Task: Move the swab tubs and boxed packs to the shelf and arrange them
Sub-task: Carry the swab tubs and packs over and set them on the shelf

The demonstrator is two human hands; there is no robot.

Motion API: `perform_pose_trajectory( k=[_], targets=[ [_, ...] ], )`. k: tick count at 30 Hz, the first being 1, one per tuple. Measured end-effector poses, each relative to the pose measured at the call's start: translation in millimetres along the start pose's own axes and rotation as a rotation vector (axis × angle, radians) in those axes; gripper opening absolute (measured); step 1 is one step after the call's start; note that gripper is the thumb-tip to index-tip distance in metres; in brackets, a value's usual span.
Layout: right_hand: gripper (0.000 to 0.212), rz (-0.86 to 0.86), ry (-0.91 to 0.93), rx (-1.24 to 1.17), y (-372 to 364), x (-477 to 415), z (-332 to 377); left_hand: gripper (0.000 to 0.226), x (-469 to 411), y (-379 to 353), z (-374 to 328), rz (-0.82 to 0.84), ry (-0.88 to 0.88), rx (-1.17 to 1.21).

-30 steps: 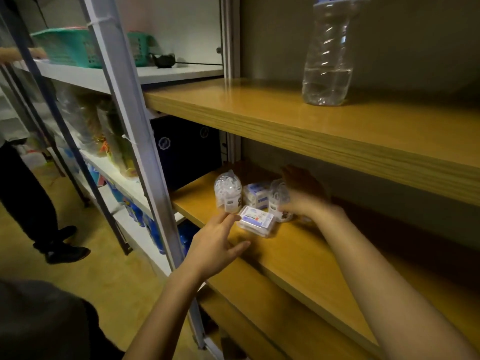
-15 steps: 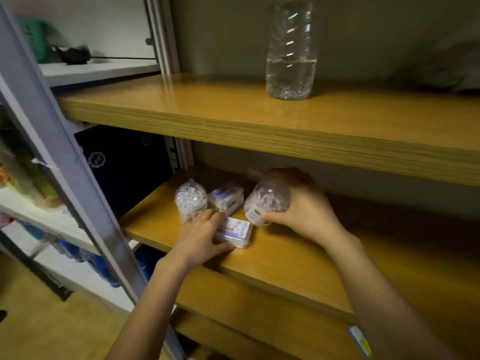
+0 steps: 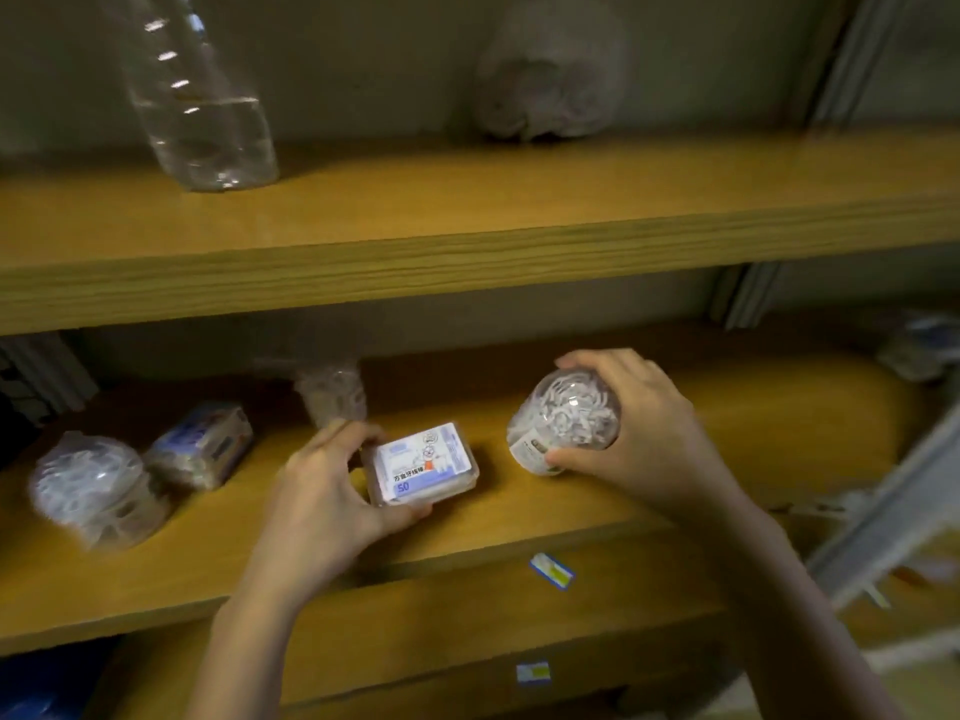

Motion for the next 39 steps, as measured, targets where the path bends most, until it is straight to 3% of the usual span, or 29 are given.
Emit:
perform_pose_trajectory(
  k=[12,21,29,34,39],
  targets=[
    [0.077,-0.129,-0.282,0.133,142,156,-123,0.065,28,-106,-207,0.215,-0.334,0.169],
    [0.075,-0.111,-0.424,0.258,231,245,-207,0.056,91,-189,-337,0.292,-0.345,0.281],
    [0.079,-0.167,-0.513,0.29,281,282,-278,0.061,95,-238,-433,0.32,-0.464,0.316],
    [0.079,-0.161,-0.553,0.302,306,287,-328,0.061,76,-276,-481,0.283,-0.51,0.301],
    [0.081,-0.133,-0.559,0.313,335,277,-390,0.069,34,-323,-529,0.124,-0.524,0.151]
  ],
)
Point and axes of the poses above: each hand's wrist, its own x-axis away from the middle knuckle, its own y-axis out of the back of the hand, z = x × y, the point moved 2 cm from there along -x, towards the middle knuckle, and after that the axes turned 7 degrees about y, right-handed, at the moved point
